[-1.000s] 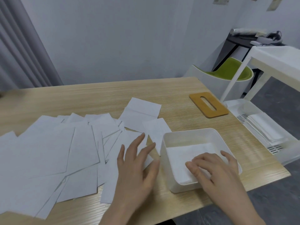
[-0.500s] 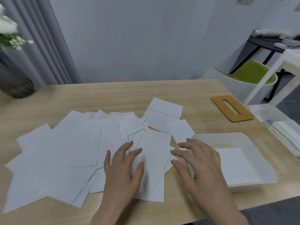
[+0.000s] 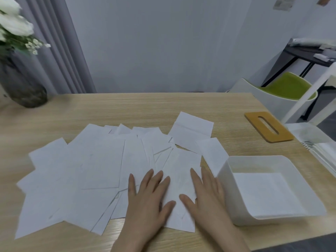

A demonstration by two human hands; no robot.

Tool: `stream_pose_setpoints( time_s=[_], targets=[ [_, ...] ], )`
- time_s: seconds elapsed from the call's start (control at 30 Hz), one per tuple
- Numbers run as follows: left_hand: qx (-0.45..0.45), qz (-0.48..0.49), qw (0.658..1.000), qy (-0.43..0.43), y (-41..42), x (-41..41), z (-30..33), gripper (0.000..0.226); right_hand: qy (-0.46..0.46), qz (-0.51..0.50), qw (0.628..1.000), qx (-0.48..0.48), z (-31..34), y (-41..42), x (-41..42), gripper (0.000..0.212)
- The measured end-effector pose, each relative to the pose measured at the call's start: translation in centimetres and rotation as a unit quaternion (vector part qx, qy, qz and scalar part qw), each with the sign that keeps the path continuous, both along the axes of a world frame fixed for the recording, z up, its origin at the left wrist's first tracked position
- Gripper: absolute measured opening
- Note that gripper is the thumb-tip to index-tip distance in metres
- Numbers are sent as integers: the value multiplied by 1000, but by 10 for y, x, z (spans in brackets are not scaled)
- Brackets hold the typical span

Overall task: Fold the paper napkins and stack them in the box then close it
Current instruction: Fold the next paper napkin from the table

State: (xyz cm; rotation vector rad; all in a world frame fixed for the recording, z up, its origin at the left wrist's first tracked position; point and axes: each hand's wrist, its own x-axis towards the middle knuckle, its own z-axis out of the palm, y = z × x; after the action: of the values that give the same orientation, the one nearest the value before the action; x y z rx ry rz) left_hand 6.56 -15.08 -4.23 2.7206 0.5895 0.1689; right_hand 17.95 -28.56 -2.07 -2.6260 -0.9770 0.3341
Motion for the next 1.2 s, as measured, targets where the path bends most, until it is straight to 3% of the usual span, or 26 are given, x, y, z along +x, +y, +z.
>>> stream_pose_setpoints(
  time_s=[0.13,0.4,0.63,0.83,1.2],
  targets=[
    [-12,4,1000,-23,1,-2,-16,74,10,-9,999,34,-8,2,0,78],
    [14,-3,999,-35,-3,-5,-18,58,73,-51,972,217,-7,10,-9,70],
    [21,1,999,-32,-3,-4,-18,56,291,-132,844,432,-9,12,-18,79],
    [10,5,999,-38,-3,-5,-18,55,328,-194,794,474,-8,15,-21,85],
    [23,9,998,-55,-3,-4,-20,54,327,-249,756,508,-4,21,-21,90]
  ],
)
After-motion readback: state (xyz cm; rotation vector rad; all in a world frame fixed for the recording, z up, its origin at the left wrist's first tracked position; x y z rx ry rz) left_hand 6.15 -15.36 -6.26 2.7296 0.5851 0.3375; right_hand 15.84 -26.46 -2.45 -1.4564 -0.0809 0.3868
